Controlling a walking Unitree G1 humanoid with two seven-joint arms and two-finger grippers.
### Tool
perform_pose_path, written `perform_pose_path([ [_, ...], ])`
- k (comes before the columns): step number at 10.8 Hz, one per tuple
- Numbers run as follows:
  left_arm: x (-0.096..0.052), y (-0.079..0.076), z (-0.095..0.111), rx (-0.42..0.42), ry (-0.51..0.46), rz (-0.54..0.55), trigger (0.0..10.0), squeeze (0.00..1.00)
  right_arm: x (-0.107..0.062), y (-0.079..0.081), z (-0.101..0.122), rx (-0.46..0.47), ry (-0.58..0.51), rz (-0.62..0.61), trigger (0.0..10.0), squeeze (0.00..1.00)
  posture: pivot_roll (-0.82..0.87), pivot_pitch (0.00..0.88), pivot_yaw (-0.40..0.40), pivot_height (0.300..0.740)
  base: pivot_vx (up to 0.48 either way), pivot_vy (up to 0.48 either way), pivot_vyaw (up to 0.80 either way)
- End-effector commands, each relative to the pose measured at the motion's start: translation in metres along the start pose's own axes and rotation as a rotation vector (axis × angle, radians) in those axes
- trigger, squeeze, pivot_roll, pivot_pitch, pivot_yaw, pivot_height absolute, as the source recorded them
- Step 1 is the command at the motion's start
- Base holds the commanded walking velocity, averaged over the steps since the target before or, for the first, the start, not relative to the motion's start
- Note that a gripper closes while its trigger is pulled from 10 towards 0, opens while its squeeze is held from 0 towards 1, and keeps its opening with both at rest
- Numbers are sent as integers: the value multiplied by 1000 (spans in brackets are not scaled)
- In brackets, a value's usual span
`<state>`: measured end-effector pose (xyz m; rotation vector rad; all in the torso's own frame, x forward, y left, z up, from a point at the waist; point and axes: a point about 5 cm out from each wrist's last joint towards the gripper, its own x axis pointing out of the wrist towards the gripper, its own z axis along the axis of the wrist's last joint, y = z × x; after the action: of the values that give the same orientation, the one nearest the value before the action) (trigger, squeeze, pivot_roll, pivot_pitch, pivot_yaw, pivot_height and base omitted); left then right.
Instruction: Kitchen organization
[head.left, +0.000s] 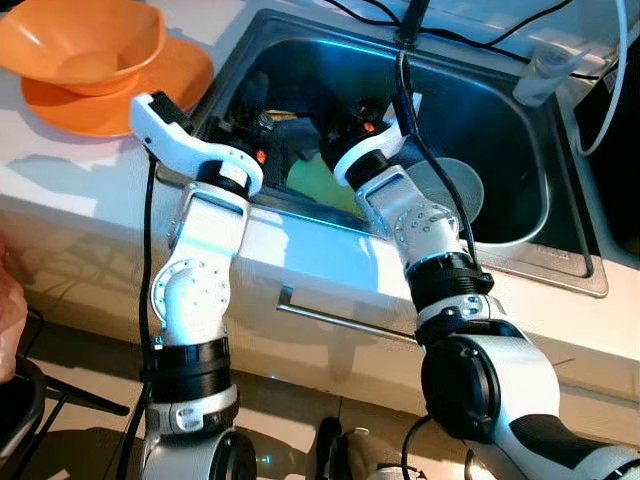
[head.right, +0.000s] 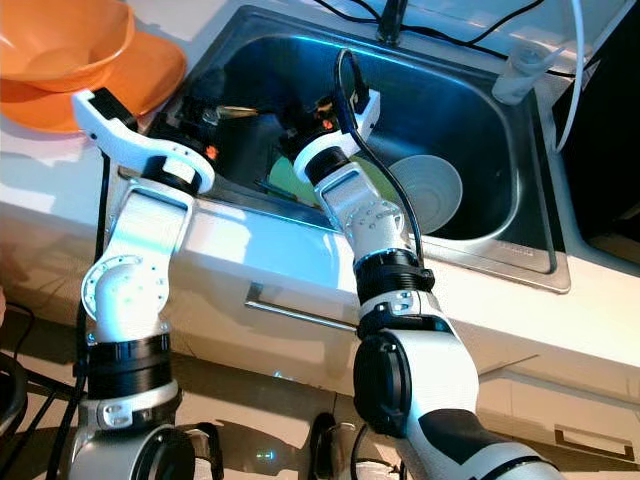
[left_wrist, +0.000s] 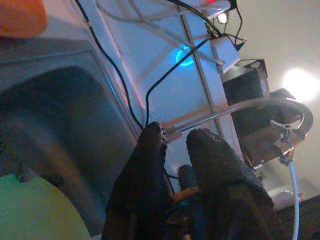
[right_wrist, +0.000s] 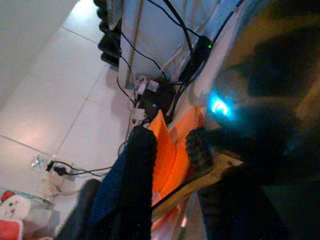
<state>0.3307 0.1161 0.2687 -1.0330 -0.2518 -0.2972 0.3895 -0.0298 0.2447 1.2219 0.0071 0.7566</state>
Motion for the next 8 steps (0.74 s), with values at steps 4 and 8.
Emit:
perform_pose_path([
  [4, 0, 6, -5, 12, 8, 38, 0, 0, -3, 0, -10, 34, -19, 9, 0, 0, 40, 221, -149, 740, 0, 0, 0],
  [8, -1, 6, -11, 8, 27, 45, 0, 0, -3, 0, -5, 26, -35, 7, 0, 0, 40, 217, -150, 740, 0, 0, 0],
])
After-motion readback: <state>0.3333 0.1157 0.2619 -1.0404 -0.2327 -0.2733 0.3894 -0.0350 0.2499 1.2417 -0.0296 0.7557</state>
